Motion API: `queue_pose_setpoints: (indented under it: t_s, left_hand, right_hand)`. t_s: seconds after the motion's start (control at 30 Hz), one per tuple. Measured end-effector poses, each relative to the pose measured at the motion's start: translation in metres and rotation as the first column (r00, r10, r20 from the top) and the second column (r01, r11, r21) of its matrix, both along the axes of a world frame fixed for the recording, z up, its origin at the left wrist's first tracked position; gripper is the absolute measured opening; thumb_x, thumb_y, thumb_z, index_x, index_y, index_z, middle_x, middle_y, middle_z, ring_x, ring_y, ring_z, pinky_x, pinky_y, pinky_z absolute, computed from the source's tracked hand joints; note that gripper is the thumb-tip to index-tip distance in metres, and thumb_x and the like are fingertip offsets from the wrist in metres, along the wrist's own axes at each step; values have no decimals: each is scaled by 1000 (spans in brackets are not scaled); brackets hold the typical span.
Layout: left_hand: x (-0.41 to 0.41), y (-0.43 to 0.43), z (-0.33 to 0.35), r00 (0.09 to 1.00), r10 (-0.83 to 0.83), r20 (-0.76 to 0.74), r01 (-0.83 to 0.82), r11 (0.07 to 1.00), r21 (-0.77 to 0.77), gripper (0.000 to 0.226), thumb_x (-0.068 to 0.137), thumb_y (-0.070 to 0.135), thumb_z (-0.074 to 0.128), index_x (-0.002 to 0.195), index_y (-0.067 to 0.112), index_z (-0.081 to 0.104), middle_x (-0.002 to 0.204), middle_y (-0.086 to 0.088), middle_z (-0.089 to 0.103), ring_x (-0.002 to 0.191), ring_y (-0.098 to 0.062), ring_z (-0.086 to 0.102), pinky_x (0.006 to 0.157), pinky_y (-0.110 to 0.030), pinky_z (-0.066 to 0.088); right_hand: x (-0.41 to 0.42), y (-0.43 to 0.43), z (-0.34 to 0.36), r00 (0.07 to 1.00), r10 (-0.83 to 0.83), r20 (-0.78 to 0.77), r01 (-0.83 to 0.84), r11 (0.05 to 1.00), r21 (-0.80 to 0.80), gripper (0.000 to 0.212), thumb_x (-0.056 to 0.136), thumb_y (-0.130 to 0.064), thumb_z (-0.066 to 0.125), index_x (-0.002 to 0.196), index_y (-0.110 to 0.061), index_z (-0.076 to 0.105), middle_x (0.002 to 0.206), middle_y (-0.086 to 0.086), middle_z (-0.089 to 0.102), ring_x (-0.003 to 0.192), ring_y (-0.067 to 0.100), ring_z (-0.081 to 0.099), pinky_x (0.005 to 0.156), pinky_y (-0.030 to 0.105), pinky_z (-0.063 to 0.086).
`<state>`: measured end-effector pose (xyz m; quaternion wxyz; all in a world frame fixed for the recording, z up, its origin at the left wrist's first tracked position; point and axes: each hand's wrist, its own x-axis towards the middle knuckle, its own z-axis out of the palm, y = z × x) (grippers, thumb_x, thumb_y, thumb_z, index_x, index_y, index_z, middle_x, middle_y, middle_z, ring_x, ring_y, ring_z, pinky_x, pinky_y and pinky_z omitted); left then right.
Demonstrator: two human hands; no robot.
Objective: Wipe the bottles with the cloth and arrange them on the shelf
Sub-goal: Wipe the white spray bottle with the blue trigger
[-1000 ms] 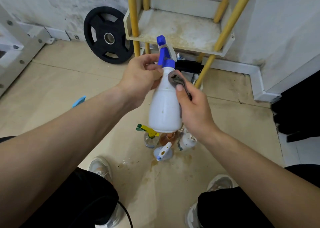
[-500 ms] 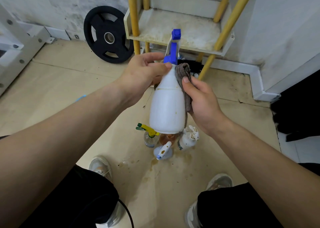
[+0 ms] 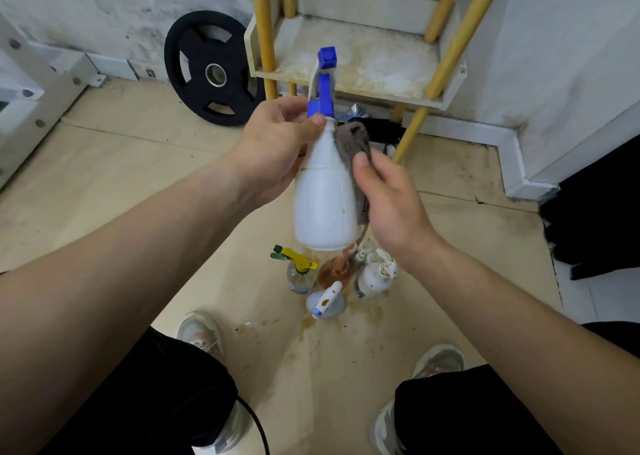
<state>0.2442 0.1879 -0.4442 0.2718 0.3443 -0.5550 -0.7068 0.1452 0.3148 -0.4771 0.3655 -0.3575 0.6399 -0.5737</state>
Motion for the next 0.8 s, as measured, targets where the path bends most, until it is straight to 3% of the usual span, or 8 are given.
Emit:
queue_pose_setpoints:
  t_s: [0.07,0.17,0.33,0.43,0.53,0.6,0.7,0.8]
  left_hand:
    - [-2,1,0,999,38,-13,-38,999,13,26,100,-5,51,124,-12,58,100,-22,64,84,-27,66,86,-43,58]
    - [-3,-1,0,994,110,-15,-109,994,15,19,98,-4,54,112,-10,63,96,-23,63,87,-31,63,89,-47,54]
    - [-1,-3,0,983,182,3,-182,983,41,14,99,-5,53,95,0,66,85,-17,67,80,-29,68,83,-44,59]
    - [0,-2,-1,983,183,24,-184,983,25,13,99,-4,54,96,1,66,85,-15,66,75,-25,67,79,-42,59]
    - [0,-2,0,981,194,19,-194,981,21,13,100,-5,53,101,-1,65,83,-13,67,72,-22,67,73,-37,60]
    - [0,-2,1,972,234,2,-234,971,51,16,100,-6,52,112,-6,61,81,-12,66,75,-22,68,74,-37,61]
    - [-2,-4,1,954,301,-10,-299,951,78,25,100,-5,53,124,-8,55,78,-9,67,71,-19,70,71,-35,62]
    - [-2,-7,0,943,334,2,-333,940,82,23,100,-3,55,123,-6,55,76,-9,67,73,-20,69,78,-40,62]
  right_hand:
    - [6,5,-6,944,47,-327,-46,999,10,49,103,-38,41,151,-27,47,149,-6,54,138,6,48,110,27,40]
    - [18,13,-9,704,39,-709,-69,998,-14,52,106,-32,38,156,-18,37,166,4,30,153,18,28,122,31,27]
    - [24,19,-23,396,15,-918,-148,988,-48,51,110,-35,31,151,-9,46,163,19,31,149,41,32,121,50,31]
    - [22,18,-25,564,30,-825,-160,984,-74,48,108,-30,39,153,-13,43,166,13,27,153,30,28,122,45,32]
    - [19,14,-25,879,57,-473,-99,993,-65,46,108,-27,41,154,-21,43,162,-5,37,148,4,34,119,26,30]
    - [19,13,-23,971,17,-240,-24,999,-23,35,109,-25,40,140,-27,56,136,-23,58,125,-6,51,108,25,40]
    - [29,24,-24,911,18,-411,-21,1000,-3,44,109,-27,38,152,-28,41,157,-12,44,143,-1,39,113,16,32]
    - [35,29,-29,738,50,-673,-67,998,0,53,107,-34,37,159,-25,29,170,2,18,153,12,24,120,27,30]
